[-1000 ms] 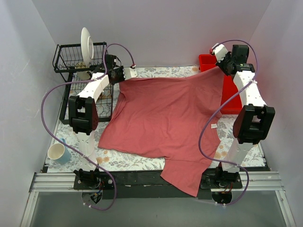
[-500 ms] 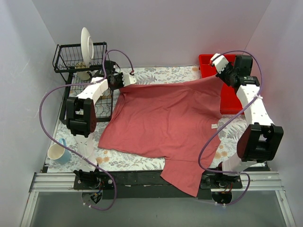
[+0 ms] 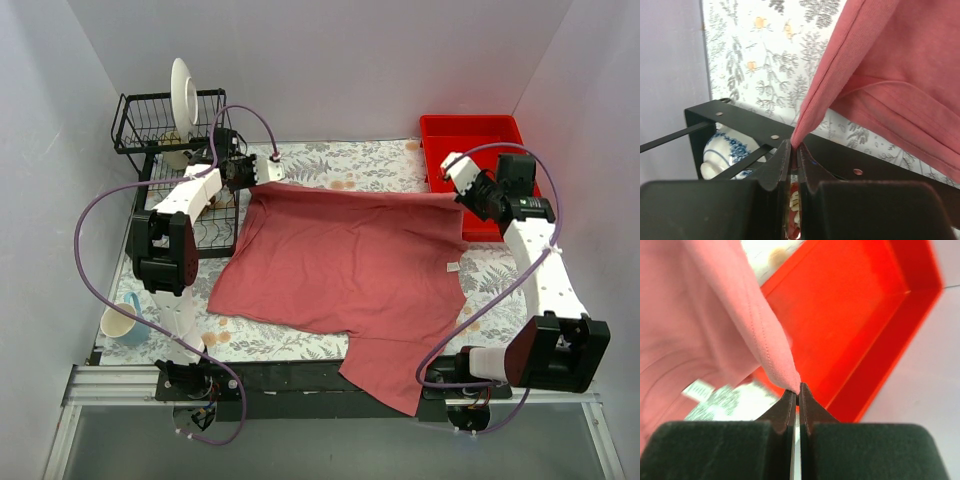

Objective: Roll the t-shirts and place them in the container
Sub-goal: Fold the T-shirt at the center of the board.

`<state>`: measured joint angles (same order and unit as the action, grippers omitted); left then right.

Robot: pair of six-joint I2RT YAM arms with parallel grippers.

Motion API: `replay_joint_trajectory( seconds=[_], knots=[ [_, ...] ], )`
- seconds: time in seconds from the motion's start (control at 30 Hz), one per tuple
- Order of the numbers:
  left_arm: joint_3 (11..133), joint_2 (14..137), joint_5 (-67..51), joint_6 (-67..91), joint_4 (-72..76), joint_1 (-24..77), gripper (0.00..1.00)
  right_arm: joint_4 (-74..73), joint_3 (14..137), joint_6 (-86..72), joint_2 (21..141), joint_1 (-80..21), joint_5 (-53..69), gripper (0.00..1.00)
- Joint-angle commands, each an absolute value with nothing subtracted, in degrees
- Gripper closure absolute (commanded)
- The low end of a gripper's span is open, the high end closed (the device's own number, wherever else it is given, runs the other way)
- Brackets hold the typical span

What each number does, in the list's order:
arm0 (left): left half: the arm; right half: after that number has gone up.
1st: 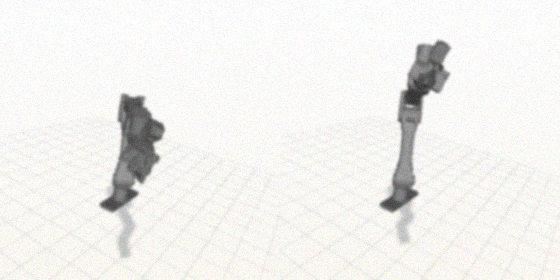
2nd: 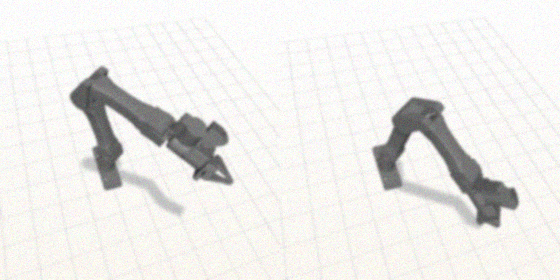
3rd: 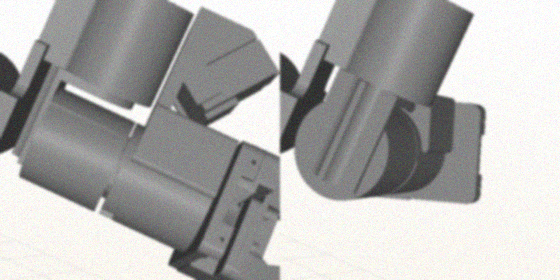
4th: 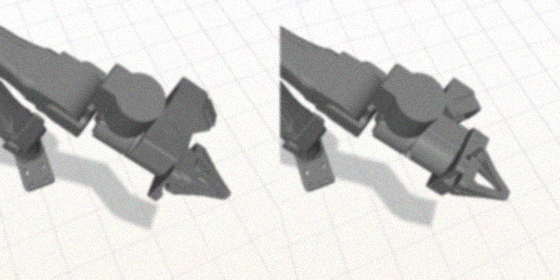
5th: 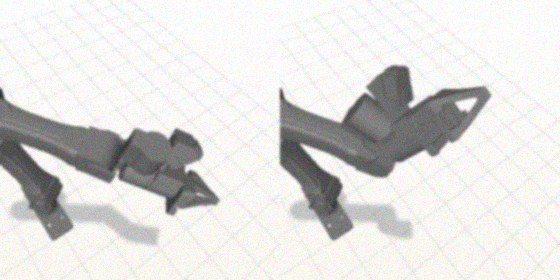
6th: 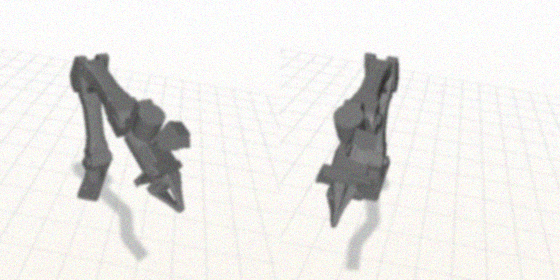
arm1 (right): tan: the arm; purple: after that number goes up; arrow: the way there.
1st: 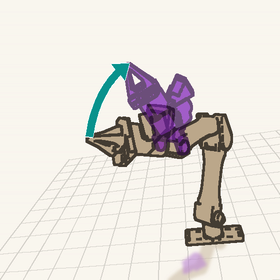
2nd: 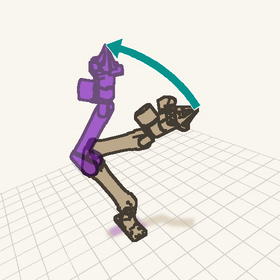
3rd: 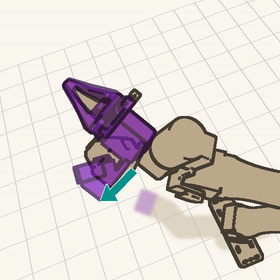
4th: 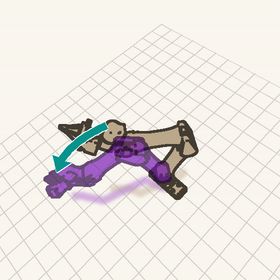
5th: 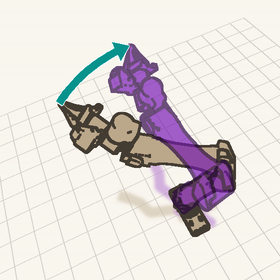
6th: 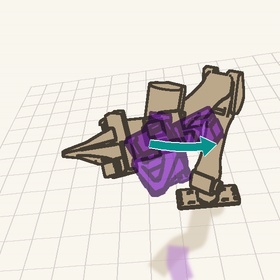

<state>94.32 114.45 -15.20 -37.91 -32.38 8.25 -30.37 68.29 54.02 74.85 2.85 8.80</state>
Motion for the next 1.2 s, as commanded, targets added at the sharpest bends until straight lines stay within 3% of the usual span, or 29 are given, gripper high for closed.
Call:
replay_joint_trajectory(
  seconds=[0.0, 1.07, 1.1, 1.13, 1.17],
  knots=[
    [92.73, 110.3, -17.58, -43.32, -36.55, 7.56, 1.0, -33.31, 63.64, 56.07, 69.7, 2.81, 9.76, 0.99],
    [84.46, 108.54, -15.91, -49.39, -46.23, 7.38, 0.99, -51.67, 47.73, 58.88, 62.05, 2.64, 16.08, 0.99],
    [84.81, 108.72, -15.91, -49.13, -46.84, 7.38, 0.96, -52.9, 47.81, 59.06, 62.75, 2.64, 16.69, 0.98],
    [85.25, 108.81, -15.56, -48.78, -48.06, 7.38, 0.91, -54.3, 48.94, 59.67, 63.19, 2.64, 17.13, 0.84],
    [86.73, 108.81, -15.47, -48.43, -48.86, 7.12, 0.82, -55.36, 49.91, 59.07, 63.98, 2.64, 17.23, 0.79]
  ],
)
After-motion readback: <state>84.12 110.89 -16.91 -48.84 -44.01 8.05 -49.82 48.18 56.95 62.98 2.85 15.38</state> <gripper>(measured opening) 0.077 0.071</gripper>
